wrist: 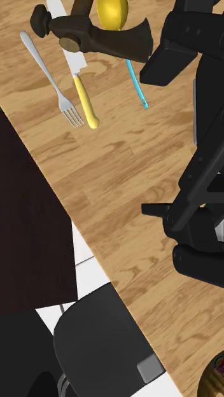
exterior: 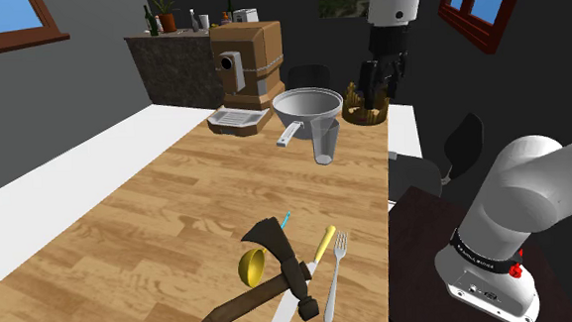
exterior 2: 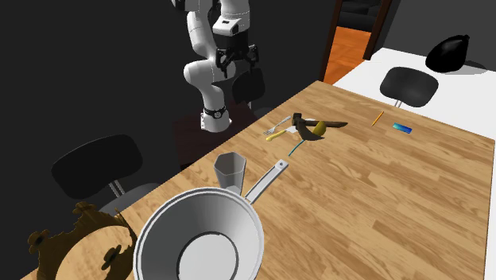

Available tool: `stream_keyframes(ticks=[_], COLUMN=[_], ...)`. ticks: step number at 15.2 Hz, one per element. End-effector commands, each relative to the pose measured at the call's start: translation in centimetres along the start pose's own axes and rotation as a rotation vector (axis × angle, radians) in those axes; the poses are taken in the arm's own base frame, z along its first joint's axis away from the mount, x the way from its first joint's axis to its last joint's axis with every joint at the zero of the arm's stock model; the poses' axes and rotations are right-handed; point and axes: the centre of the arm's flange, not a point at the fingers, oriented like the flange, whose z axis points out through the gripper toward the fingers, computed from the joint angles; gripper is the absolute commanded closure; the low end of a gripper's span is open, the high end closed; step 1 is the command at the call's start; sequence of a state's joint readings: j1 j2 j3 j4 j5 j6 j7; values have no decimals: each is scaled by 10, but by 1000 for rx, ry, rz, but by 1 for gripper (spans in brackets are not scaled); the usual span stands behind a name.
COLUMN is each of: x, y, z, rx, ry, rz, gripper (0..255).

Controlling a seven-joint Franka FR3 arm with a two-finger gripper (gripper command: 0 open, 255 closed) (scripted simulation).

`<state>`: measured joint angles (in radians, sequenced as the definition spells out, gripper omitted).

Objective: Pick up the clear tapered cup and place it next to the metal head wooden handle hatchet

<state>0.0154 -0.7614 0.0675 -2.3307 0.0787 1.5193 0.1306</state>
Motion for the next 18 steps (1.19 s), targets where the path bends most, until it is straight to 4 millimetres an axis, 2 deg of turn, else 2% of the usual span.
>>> stream_keyframes(ticks=[1,18], x=[0,167], y=[0,114], z=[0,100], rx=[0,56], ry=[0,31], rz=[0,-37], gripper=[0,0])
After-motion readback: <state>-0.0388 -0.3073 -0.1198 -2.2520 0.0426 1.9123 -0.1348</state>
